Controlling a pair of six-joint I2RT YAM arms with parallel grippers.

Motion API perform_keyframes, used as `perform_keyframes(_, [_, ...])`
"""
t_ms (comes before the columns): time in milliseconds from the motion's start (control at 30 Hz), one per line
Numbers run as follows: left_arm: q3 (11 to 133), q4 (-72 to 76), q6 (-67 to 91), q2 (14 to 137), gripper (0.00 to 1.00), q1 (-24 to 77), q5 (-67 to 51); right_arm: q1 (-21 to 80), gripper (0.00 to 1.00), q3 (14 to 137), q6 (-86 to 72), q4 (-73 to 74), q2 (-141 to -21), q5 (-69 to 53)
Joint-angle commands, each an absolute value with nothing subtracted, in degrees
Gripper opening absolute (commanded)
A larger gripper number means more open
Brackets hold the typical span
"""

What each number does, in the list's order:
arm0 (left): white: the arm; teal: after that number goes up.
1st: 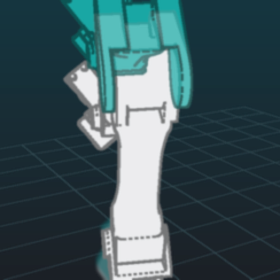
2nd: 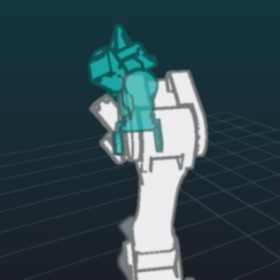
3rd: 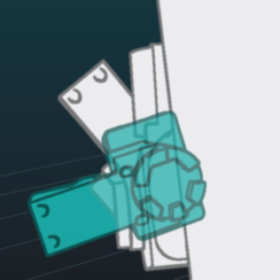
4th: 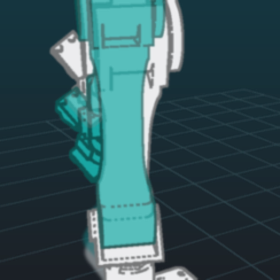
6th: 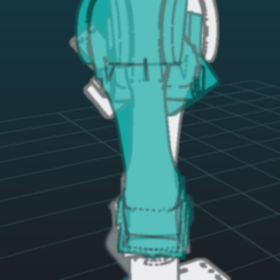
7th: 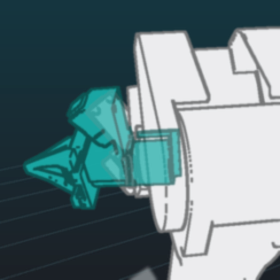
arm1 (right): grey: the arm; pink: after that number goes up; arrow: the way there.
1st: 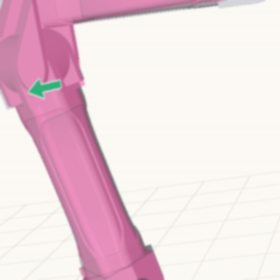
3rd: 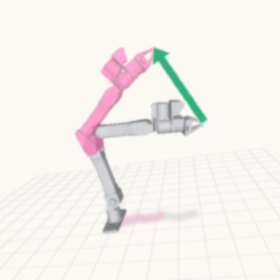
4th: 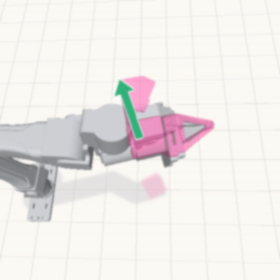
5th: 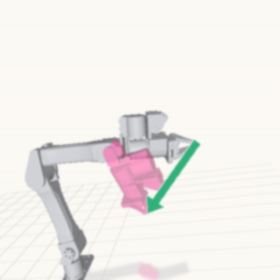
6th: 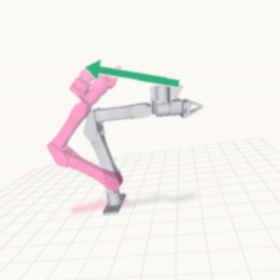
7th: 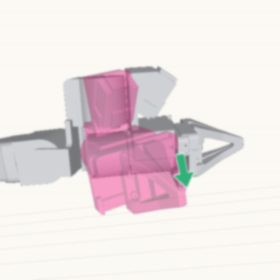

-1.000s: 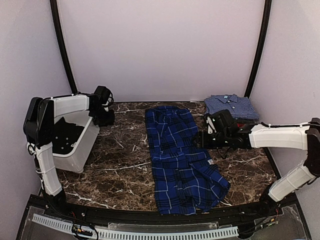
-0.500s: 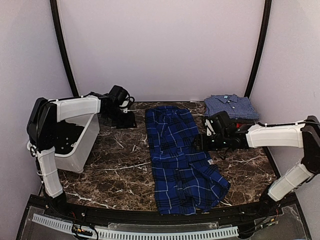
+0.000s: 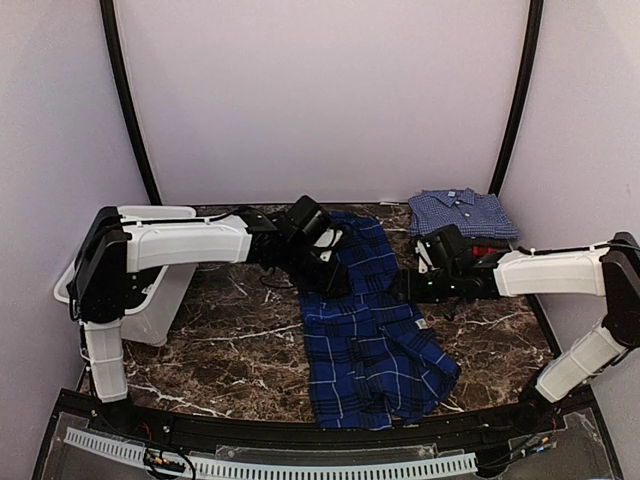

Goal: Fold and stack the long sleeve shirts
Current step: Flatten out the crumpled shirt at the center of the board.

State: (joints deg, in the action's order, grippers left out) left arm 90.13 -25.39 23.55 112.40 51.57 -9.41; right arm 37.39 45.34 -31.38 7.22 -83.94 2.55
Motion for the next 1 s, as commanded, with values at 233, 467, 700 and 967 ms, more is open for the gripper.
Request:
perform_keyframes(233, [101.1, -29.5, 17.5, 124.2, 0.59, 57.7, -5.3, 36.7, 0.68, 43.3, -31.7, 5.2, -81.3, 2.9])
perform_keyframes(467, [103.2, -31.1, 16.7, 126.9, 0.58, 58.3, -4.0, 36.7, 0.68, 43.1, -31.7, 5.3, -81.4, 3.2])
perform_keyframes(700, [103.1, -31.7, 17.1, 127.0, 0.33, 58.3, -0.9, 36.6, 0.68, 43.4, -31.6, 5.3, -81.7, 3.1])
perform_keyframes(967, [103.9, -33.5, 17.8, 126.5, 0.0, 58.3, 1.6, 36.7, 0.68, 43.9, -30.9, 5.8, -83.0, 3.8])
